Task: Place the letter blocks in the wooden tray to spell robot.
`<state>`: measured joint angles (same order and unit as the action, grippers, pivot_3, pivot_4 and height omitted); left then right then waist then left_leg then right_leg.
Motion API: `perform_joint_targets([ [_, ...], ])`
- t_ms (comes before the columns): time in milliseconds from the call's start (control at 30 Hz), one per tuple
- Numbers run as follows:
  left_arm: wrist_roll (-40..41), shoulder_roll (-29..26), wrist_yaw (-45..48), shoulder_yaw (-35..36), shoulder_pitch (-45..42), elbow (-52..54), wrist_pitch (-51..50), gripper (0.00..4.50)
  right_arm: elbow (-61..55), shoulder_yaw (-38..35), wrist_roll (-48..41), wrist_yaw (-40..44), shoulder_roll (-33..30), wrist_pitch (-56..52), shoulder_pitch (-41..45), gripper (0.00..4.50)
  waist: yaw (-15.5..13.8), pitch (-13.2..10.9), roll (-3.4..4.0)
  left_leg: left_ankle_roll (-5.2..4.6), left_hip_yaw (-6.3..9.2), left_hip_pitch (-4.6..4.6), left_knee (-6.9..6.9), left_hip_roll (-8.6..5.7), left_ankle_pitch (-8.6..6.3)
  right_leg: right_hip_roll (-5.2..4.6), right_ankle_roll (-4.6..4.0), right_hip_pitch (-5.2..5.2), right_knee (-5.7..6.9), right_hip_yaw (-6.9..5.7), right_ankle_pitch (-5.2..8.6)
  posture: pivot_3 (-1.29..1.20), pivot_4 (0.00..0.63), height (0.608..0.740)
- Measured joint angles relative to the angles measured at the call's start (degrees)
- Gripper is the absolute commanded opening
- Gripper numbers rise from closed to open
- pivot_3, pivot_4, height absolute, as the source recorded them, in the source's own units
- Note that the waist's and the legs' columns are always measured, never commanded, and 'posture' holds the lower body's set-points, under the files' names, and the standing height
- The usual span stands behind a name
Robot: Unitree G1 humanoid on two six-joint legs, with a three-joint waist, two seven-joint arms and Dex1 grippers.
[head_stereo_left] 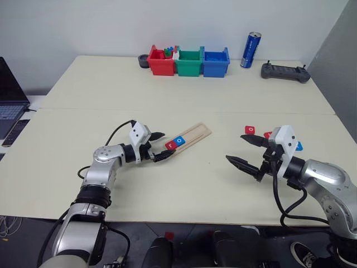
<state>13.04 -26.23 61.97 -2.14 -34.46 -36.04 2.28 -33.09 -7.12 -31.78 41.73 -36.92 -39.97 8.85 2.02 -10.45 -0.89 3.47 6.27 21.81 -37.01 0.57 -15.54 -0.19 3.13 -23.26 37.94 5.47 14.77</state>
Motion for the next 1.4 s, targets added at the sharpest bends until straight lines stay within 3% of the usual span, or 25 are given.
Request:
perform_joint_targets([
  [700,-5.96,3.90,-2.36,-0.71,-3.14,-11.48,12.35,4.50,-3.18,-0.14,-5.40,-3.42,-0.63,-3.02,0.99,4.47,-0.10,-0.01,-0.03,0.00,0.03,-0.02,-0.02,-0.01,0.00,0.00,0.01,0.00,0.05,-0.02,-0.01,0.00,0.150,0.740],
  [833,-5.89,3.89,-2.22,-0.63,-3.56,-12.25,12.70,3.36,-3.16,-0.16,-5.49,-3.74,-0.64,-3.04,0.99,4.50,-0.09,-0.01,-0.02,0.00,0.03,-0.02,-0.03,-0.01,0.00,0.00,0.01,0.00,0.07,-0.02,-0.01,0.00,0.150,0.740],
  [1167,-5.90,3.89,-0.91,-0.34,-4.14,-13.49,13.33,3.35,-3.05,-0.34,-5.96,-4.29,-0.90,-3.05,1.32,4.50,-0.08,-0.01,-0.02,0.00,0.03,-0.02,-0.03,0.00,0.00,0.00,0.01,0.00,0.07,-0.02,-0.01,0.00,0.150,0.740],
  [1400,-4.15,5.33,8.72,-2.68,-1.45,-7.03,12.66,3.35,-1.54,-1.45,-4.67,0.03,-6.28,0.01,-1.90,4.50,-0.14,-0.02,-0.05,0.00,0.03,0.02,-0.03,-0.02,0.00,-0.02,0.01,0.00,0.05,-0.03,-0.01,0.00,0.150,0.740],
])
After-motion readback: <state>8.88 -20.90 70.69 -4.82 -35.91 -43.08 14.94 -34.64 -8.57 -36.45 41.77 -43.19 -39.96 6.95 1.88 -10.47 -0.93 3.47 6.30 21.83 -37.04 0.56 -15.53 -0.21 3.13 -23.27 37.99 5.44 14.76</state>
